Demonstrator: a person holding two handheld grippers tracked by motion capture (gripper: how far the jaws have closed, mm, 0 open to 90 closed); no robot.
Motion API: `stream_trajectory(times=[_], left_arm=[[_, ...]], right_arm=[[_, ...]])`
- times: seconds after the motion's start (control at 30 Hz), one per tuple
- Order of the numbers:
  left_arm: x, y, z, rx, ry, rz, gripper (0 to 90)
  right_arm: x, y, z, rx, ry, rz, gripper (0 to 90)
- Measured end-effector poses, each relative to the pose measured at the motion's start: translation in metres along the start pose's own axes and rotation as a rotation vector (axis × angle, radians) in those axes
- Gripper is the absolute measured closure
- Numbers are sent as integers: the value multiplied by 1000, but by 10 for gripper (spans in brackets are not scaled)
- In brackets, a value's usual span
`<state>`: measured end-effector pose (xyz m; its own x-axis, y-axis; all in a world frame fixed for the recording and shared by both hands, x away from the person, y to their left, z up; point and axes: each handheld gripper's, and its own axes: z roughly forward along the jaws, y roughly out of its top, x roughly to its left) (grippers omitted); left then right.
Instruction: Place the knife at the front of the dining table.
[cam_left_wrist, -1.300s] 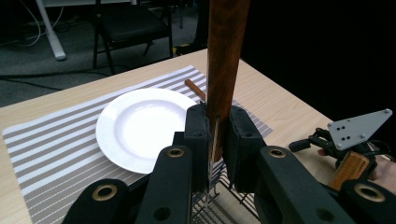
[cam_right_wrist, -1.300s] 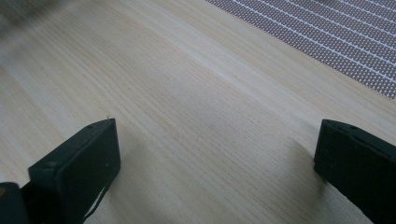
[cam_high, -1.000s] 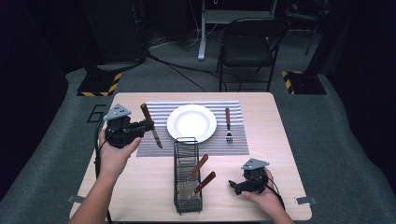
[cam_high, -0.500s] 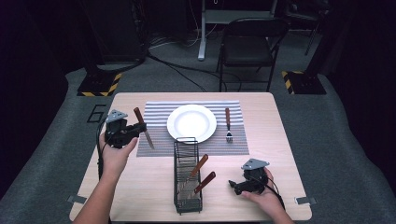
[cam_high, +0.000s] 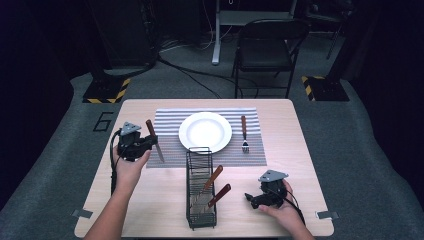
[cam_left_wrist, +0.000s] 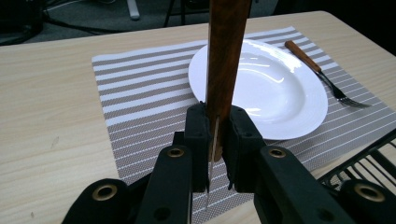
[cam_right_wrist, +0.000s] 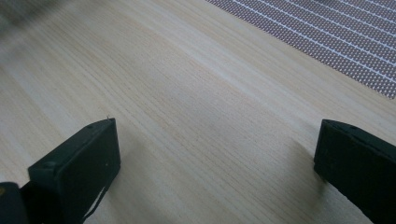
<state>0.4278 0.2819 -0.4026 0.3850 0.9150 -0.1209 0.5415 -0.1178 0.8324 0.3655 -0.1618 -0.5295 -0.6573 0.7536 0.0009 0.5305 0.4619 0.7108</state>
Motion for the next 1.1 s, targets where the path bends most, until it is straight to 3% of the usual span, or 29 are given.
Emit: stream_trajectory(times=[0.43, 0.8, 0.97, 1.1], left_arm=[[2, 0, 25, 36, 25, 12, 805], [20, 13, 59, 50, 0, -81, 805], [23, 15, 78, 49, -20, -84, 805], [29, 12, 94, 41, -22, -124, 807]], right_arm=[[0, 0, 0, 0, 0, 0, 0], [0, 0, 0, 0, 1, 1, 0], [0, 0, 0, 0, 1, 1, 0], [0, 0, 0, 0, 1, 1, 0]])
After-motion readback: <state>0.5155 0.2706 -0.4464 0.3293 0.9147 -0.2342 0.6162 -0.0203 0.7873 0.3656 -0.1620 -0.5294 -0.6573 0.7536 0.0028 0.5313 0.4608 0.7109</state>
